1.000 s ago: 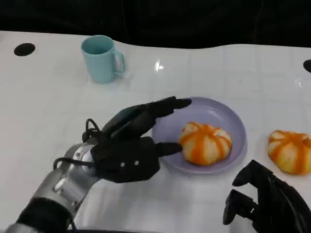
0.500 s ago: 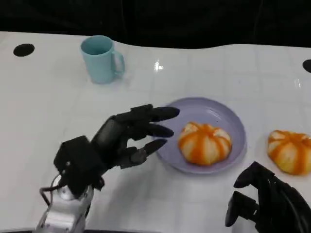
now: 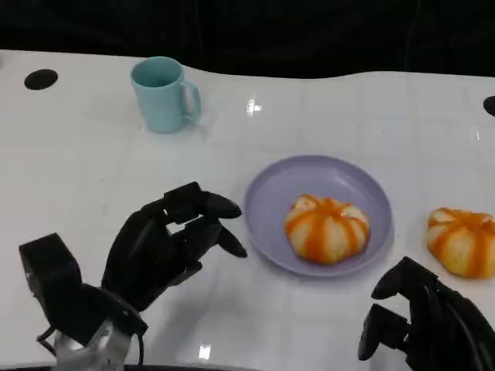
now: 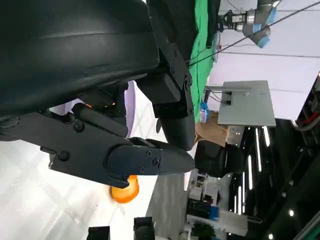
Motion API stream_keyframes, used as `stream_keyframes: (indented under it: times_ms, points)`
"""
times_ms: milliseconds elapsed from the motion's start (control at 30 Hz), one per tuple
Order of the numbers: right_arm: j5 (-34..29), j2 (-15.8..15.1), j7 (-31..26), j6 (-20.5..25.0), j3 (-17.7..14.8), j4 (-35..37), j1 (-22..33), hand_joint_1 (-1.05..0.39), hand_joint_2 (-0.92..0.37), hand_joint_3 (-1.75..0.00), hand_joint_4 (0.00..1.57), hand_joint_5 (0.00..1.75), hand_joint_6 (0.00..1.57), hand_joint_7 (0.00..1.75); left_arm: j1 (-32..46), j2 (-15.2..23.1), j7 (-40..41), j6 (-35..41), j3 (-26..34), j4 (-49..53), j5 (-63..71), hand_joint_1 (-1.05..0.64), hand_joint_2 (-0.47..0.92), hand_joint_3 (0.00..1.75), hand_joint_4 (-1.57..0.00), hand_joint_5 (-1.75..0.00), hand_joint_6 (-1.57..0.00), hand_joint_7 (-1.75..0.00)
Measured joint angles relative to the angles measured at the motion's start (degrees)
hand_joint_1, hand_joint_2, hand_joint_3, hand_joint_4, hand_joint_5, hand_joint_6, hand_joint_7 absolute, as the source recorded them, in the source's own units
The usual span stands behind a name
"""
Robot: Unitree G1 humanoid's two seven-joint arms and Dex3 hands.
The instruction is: Grasp the bread from the table and place it into the plate.
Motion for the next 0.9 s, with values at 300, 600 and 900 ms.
stream_keyframes:
  times_ms: [300,600,900]
  points:
    - [0.16,-0.17,-0.01,0.51,-0.07,-0.46,-0.07,-0.52,-0.92,-0.5,0.71,1.75,0.41,1.74,7.01,-1.45,-0.57,7.01,2.52,-8.49,-4.21,-0.62,0.92,0.29,-0.66,-1.74,-0.66,-1.29]
    - [1.37,-0.48,0.92,1.22,-0.18,-0.73,-0.2,-0.52,-0.92,-0.54,0.74,1.75,0.45,1.75,12.58,-2.36,1.06,10.41,3.46,-13.98,-4.43,-0.57,0.92,0.36,-0.67,-1.75,-0.61,-1.44]
    - [1.67,-0.45,1.19,1.22,-0.31,-0.72,-0.38,-0.53,-0.91,-0.54,0.76,1.75,0.46,1.75,16.51,-3.4,1.07,15.38,4.27,-17.61,-7.16,-0.55,0.92,0.36,-0.7,-1.75,-0.6,-1.45]
